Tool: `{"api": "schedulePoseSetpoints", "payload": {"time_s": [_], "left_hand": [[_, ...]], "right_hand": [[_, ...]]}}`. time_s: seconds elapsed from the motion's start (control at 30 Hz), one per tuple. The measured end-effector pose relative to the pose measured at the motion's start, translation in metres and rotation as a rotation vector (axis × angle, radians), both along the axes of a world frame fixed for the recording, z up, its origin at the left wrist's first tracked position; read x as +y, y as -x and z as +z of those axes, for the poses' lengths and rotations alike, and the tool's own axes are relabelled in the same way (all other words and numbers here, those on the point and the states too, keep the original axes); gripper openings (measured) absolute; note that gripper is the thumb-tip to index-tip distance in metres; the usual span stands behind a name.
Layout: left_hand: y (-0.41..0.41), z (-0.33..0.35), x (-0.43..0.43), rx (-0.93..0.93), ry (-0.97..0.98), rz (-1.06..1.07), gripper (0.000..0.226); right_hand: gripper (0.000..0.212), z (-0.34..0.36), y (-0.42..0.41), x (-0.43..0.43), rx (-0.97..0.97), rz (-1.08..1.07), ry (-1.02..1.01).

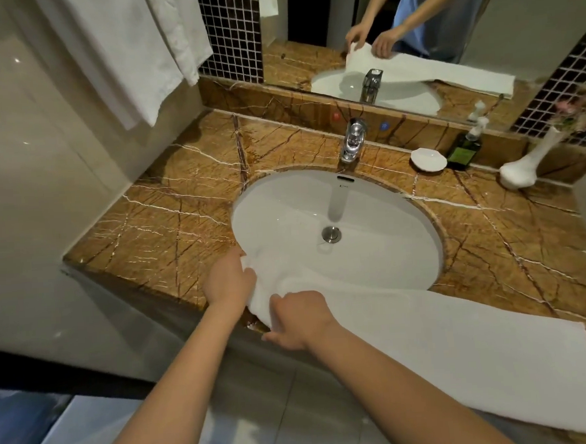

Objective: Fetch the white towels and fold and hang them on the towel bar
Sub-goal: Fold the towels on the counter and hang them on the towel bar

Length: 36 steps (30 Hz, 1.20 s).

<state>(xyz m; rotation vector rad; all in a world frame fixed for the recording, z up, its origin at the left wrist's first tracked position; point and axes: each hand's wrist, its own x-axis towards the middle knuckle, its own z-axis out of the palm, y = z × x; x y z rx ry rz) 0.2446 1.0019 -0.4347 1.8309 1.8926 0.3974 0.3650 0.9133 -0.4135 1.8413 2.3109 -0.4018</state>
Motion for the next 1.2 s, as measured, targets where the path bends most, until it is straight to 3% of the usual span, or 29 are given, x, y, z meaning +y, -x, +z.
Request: {"api": "schedulePoseSetpoints", "payload": {"time_s": [0.13, 0.23, 0.43, 0.57, 0.63, 0.73, 0.87, 0.93, 1.03, 1.1, 1.2], "left_hand": [[0.011, 0.016, -0.005, 0.178, -0.219, -0.024, 0.027], [0.029, 0.007, -0.007, 0.291, -0.166, -0.033, 0.034], [0.053, -0.014, 0.013, -0.057, 0.148, 0.035, 0.05], [0.066, -0.016, 0.031, -0.131, -0.049, -0.039, 0.024], [0.069, -0.012, 0.038, -0.212, -0.094, 0.06, 0.014], [0.073, -0.017, 0.053, -0.236, 0.174, 0.199, 0.026], [0.076, -0.014, 0.065, -0.197, 0.471, 0.125, 0.015], [0.065, -0.002, 0.065, -0.334, 0.669, 0.098, 0.028], [0.048, 0.01, 0.069, -0.437, 1.035, -0.101, 0.059], [0.039, 0.011, 0.07, -0.47, 1.041, -0.106, 0.058], [0.03, 0.012, 0.075, -0.206, 0.817, -0.134, 0.046]], "right_hand": [[0.042, -0.002, 0.018, 0.013, -0.011, -0.021, 0.05], [0.028, -0.003, 0.028, 0.019, -0.024, -0.022, 0.077], [0.024, -0.008, 0.035, 0.025, -0.03, -0.007, 0.12], [0.027, -0.007, 0.039, 0.033, 0.02, -0.02, 0.057], [0.03, -0.01, 0.041, 0.032, 0.047, -0.02, 0.056], [0.033, -0.019, 0.043, 0.029, 0.048, -0.021, 0.122], [0.035, -0.022, 0.043, 0.034, 0.057, -0.025, 0.144], [0.034, -0.022, 0.043, 0.035, 0.058, -0.017, 0.144], [0.029, -0.021, 0.042, 0.038, 0.068, -0.013, 0.148], [0.021, -0.021, 0.041, 0.04, 0.099, -0.004, 0.159], [0.018, -0.018, 0.039, 0.044, 0.171, -0.003, 0.213]]}}
